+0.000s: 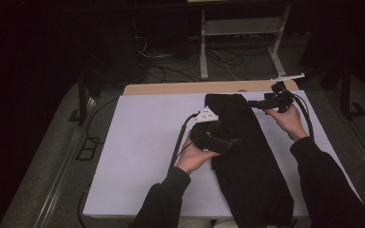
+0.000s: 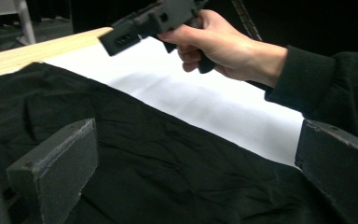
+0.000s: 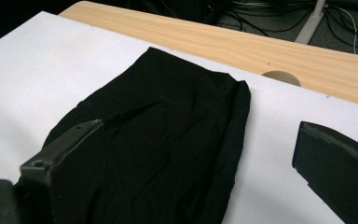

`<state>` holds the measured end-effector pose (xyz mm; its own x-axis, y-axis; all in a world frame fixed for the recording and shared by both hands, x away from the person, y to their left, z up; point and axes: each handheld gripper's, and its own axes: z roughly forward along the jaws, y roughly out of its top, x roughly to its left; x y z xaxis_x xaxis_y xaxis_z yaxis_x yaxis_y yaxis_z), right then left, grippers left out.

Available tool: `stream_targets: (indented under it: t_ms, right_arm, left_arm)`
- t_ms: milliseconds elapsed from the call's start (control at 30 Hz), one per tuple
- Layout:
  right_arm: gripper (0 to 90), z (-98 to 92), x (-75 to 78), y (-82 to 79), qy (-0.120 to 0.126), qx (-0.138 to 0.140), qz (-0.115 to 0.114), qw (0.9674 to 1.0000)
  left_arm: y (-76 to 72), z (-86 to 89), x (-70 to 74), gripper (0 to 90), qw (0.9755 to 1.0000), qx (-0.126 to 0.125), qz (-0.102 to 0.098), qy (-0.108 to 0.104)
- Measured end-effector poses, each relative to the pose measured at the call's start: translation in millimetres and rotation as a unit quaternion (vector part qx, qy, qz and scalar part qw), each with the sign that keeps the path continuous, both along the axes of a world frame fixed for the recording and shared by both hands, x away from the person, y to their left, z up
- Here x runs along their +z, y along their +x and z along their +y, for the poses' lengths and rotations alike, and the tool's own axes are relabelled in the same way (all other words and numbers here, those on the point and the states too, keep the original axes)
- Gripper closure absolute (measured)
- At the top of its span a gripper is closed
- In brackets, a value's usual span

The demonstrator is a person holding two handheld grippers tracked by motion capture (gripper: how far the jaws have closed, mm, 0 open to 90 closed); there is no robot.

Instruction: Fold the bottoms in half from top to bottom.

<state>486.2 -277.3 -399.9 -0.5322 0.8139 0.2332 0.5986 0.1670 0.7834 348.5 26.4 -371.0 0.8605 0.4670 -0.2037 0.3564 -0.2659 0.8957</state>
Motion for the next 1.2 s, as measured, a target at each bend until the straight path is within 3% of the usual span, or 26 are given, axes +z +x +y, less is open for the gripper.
stream_targets:
  t_ms: [400, 833, 1200]
  right_arm:
    - [2.4, -2.6, -4.9, -5.8, 0.007, 0.004, 0.001, 1.0]
    - [2.4, -1.0, -6.4, -4.7, 0.008, 0.011, 0.002, 0.9999]
    - [2.5, -1.7, -1.6, -3.7, 0.009, 0.012, -0.001, 0.9999]
  left_arm:
    - [12.6, 13.6, 3.7, 0.0, 0.9998, 0.016, -0.008, 0.006]
    - [39.3, 24.8, 14.6, 0.0, 0.9991, 0.038, -0.009, 0.014]
    - [64.8, 33.5, 13.6, 0.0, 0.9975, 0.066, 0.001, 0.025]
